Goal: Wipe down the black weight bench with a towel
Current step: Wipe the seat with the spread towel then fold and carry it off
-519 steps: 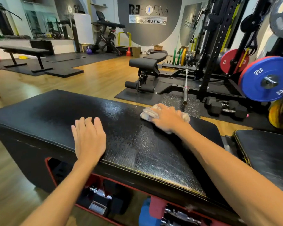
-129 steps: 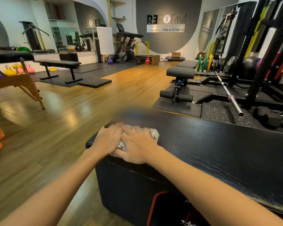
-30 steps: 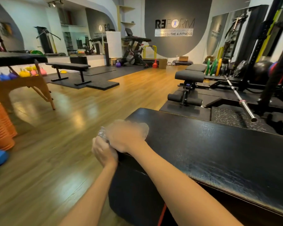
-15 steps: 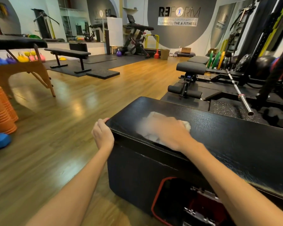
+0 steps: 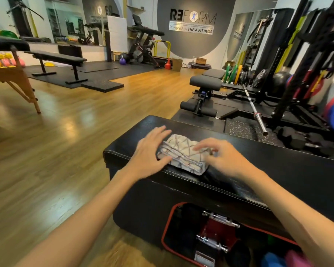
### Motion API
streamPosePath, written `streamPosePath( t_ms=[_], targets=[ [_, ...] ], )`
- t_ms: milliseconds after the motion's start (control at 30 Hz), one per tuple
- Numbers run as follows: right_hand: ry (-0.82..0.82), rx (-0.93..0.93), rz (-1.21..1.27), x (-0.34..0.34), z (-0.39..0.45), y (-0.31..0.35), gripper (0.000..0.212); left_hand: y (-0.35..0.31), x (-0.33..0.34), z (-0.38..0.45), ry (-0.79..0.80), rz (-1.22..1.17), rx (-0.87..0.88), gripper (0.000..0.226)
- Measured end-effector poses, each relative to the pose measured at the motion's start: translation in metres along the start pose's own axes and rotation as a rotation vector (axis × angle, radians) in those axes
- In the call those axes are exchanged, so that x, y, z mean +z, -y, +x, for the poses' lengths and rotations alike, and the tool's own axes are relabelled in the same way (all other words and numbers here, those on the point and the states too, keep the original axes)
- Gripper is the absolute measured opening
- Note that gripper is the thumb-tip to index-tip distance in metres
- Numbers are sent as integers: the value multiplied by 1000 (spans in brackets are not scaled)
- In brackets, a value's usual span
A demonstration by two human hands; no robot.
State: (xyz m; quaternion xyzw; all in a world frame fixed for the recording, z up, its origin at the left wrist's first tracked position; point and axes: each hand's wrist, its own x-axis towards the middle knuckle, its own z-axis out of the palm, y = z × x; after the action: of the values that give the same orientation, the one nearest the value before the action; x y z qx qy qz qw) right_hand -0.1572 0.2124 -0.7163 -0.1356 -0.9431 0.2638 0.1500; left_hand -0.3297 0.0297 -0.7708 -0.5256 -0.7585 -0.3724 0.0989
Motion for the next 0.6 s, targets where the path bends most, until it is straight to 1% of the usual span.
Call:
streamPosePath(
  t_ms=[33,67,100,133,167,233,267,333,400,467,500,533,600],
  targets=[
    [82,-9,-54,2,-6,1,26,-4,-1,9,93,27,60,66],
    [133,-6,-130,4,-10,2,35,-6,-1,16,163,61,85,61],
    [167,-18,-215,7,-10,2,49,-9,-1,22,209,90,80,54],
    [170,-23,-305,9,-8,3,54,-12,-3,27,227,116,64,48],
    [143,-35,-356,10,-6,6,49,-15,-5,31,228,145,54,43],
    [52,-45,-355,8,1,11,26,-23,-10,37,215,221,33,32],
    [20,-28,-337,6,4,12,19,-27,-12,39,200,250,24,28],
    [-41,2,-333,0,9,14,18,-33,-16,44,140,233,4,21],
    [-67,-6,-246,-7,11,18,19,-41,-19,51,39,168,-15,17],
    [-23,1,-106,-15,11,25,35,-49,-23,61,-47,139,-30,15],
    [-10,1,-86,-20,11,28,39,-53,-26,67,-66,142,-36,15],
    [-18,3,-106,-23,12,31,36,-58,-28,72,-80,153,-27,15],
    [-88,34,-105,-32,17,32,15,-66,-31,81,-83,152,0,14]
  ],
)
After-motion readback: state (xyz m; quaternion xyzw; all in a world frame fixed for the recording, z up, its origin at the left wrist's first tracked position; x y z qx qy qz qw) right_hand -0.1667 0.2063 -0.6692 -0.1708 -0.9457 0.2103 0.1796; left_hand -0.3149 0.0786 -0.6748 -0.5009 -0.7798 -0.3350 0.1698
